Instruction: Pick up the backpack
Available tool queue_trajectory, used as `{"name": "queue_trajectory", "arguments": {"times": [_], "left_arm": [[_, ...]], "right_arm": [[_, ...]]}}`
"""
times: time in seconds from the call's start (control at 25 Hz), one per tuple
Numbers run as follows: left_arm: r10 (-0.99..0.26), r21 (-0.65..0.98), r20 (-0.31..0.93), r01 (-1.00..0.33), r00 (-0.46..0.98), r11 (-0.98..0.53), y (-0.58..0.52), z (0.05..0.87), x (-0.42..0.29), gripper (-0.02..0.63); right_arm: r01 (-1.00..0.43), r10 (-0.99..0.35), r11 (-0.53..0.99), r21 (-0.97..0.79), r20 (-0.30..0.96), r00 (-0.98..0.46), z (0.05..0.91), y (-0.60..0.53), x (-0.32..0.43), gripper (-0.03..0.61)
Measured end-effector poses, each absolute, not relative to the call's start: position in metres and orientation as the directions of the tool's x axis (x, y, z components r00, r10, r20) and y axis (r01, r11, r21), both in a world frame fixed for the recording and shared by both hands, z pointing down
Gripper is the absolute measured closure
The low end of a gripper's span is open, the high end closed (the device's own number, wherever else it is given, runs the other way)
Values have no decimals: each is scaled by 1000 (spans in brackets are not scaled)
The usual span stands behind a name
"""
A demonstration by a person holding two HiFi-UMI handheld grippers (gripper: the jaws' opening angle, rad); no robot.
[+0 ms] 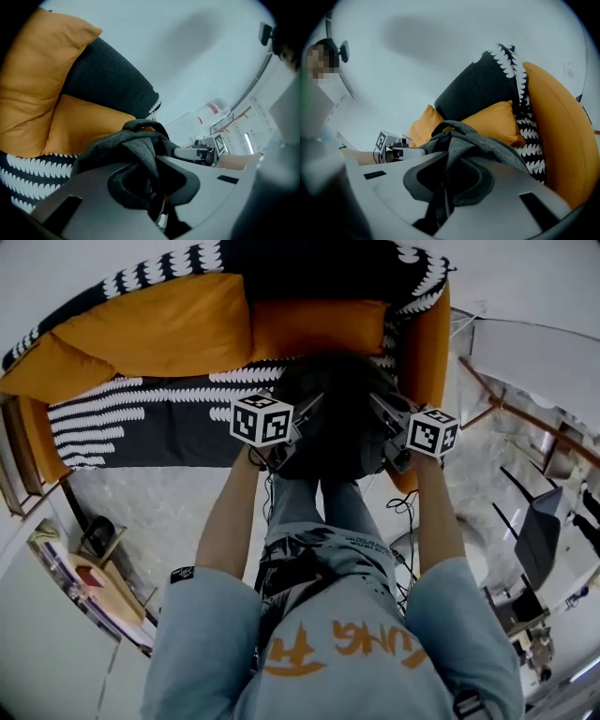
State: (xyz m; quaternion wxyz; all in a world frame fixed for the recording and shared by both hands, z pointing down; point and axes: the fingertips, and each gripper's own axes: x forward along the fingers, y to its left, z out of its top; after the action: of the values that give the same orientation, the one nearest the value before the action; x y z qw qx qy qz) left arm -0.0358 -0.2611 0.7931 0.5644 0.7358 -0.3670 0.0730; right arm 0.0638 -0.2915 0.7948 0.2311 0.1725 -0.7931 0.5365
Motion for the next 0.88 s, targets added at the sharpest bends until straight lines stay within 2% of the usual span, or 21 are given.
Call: {"name": "queue_trajectory", "arguments": {"times": [0.32, 0.56, 0.88], "left_arm": [[-478, 781, 471, -602, 741, -164, -219, 724, -23, 555], [-486, 777, 434, -588, 759, -224, -187, 673, -10, 555], [-535, 767, 351, -563, 769, -307, -168, 612, 1, 555]], "right_arm": [[-431, 30, 456, -779, 498, -867, 732, -250, 76, 549], [-340, 49, 467, -816, 408, -912, 684, -216, 88, 551], [-248, 19, 544, -802, 307, -951, 630, -197, 98, 551]]}}
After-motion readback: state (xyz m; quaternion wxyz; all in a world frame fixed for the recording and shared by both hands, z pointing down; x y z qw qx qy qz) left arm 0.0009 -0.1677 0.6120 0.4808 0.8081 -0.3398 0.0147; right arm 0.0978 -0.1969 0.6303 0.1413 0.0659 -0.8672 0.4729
